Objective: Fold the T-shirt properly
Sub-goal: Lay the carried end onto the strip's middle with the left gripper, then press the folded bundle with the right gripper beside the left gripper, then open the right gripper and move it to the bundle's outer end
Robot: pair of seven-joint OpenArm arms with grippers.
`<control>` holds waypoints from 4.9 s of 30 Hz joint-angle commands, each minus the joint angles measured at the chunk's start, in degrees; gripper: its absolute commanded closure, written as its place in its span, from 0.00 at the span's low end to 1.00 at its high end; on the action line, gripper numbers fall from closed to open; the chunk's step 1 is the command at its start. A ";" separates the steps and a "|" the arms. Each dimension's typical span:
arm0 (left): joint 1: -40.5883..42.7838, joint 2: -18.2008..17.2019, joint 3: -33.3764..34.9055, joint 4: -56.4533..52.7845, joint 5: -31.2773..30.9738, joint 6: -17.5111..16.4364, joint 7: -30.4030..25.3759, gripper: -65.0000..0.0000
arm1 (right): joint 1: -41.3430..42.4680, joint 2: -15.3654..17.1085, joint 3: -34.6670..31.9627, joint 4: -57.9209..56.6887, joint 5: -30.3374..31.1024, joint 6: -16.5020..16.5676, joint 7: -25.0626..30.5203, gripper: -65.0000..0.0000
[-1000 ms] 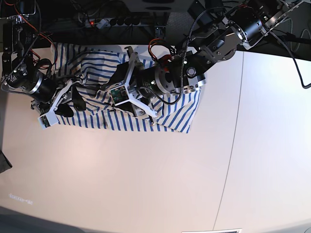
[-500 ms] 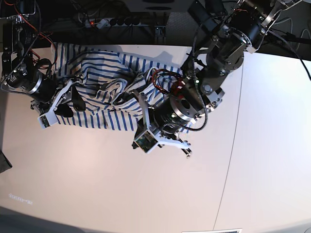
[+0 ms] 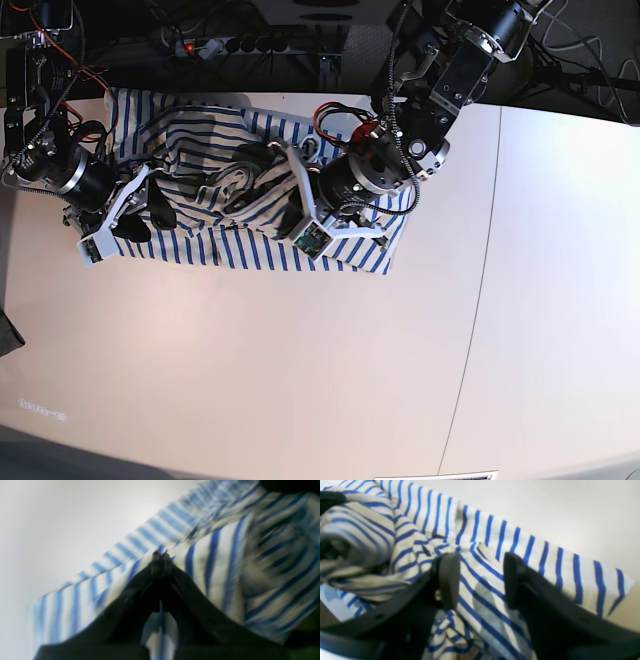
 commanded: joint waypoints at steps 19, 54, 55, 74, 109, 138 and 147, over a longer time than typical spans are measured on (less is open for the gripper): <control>-3.41 8.52 0.00 2.71 1.75 -2.05 0.04 1.00 | 0.70 0.94 0.63 0.90 1.36 3.39 2.32 0.56; 7.74 -6.40 -14.16 -3.74 -2.80 -4.37 -4.42 1.00 | 14.71 -13.79 -24.15 1.03 12.66 3.63 -5.44 1.00; 7.74 -6.43 -14.21 -4.15 -2.36 -4.37 -4.44 1.00 | 14.71 -14.23 -25.83 1.03 11.67 3.63 -5.51 1.00; 5.99 -6.60 -14.32 -4.46 -0.11 -4.33 -4.33 1.00 | 14.64 -2.75 -30.38 -6.51 -2.56 3.41 -2.27 1.00; 4.87 -6.56 -19.30 -4.46 -6.14 -4.39 -1.11 1.00 | 2.40 -2.29 7.98 -5.18 5.49 3.61 -6.05 1.00; 4.09 -6.56 -19.30 -4.46 -6.58 -6.14 -1.27 1.00 | -2.93 9.40 26.14 -1.75 15.17 3.39 -8.94 0.50; 4.09 -6.56 -19.30 -4.46 -7.37 -6.12 -1.25 1.00 | -11.21 14.16 26.18 -14.14 21.99 3.41 -9.20 0.37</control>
